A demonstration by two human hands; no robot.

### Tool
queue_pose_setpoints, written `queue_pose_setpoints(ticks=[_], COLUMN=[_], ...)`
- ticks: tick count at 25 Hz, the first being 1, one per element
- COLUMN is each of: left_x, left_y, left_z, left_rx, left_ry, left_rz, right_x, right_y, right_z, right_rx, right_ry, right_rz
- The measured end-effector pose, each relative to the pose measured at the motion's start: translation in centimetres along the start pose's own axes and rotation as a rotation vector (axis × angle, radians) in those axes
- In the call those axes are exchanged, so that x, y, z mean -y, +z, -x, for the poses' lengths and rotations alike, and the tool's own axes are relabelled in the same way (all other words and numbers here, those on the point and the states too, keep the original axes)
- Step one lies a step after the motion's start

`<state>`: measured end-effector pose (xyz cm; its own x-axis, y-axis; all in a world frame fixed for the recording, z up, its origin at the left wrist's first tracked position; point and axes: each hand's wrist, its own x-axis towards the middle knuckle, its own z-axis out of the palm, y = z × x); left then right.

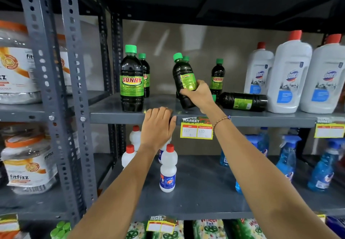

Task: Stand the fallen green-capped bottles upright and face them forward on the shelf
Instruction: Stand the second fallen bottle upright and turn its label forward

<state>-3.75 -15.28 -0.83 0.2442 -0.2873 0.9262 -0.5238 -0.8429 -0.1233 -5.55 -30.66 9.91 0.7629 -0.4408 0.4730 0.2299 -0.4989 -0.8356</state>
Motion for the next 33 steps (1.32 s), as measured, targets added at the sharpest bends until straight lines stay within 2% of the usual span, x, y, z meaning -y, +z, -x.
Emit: queue_pose_setpoints(ticks=[5, 10, 15, 21, 26, 30, 33], left_x=[-0.2, -0.1, -0.1, -0.1, -0.1, -0.1, -0.2], left_y=[0.0, 0.1, 0.0, 0.0, 0.1, 0.2, 0.1], left_z=[0.1, 0.1, 0.1, 0.1, 0.1, 0.1, 0.2], left_rx=[0.018, -0.012, -0.016, -0.018, -0.014, 0.003, -0.009], left_ry=[0.001, -0.006, -0.006, -0.010, -0.006, -0.015, -0.018], left_rz=[0.029, 0.041, 0.035, 0.042, 0.038, 0.044, 0.040], right_x=[-1.2, -2.1, -2.2, -2.3, -2.4, -2.0, -2.1], right_y=[0.6, -0.3, -0.3, -0.4, -0.2, -0.6, -0.4], right_z=[0.3, -0.3, -0.3, -0.3, 0.0, 0.0, 0.2], right_rx=[-0.032, 0.126, 0.143, 0.137, 0.057, 0.134, 0.081], right_ry=[-0.021, -0.002, 0.034, 0.068, 0.022, 0.093, 0.041], right_rz=[-0.024, -0.119, -0.135, -0.106, -0.035, -0.083, -0.004])
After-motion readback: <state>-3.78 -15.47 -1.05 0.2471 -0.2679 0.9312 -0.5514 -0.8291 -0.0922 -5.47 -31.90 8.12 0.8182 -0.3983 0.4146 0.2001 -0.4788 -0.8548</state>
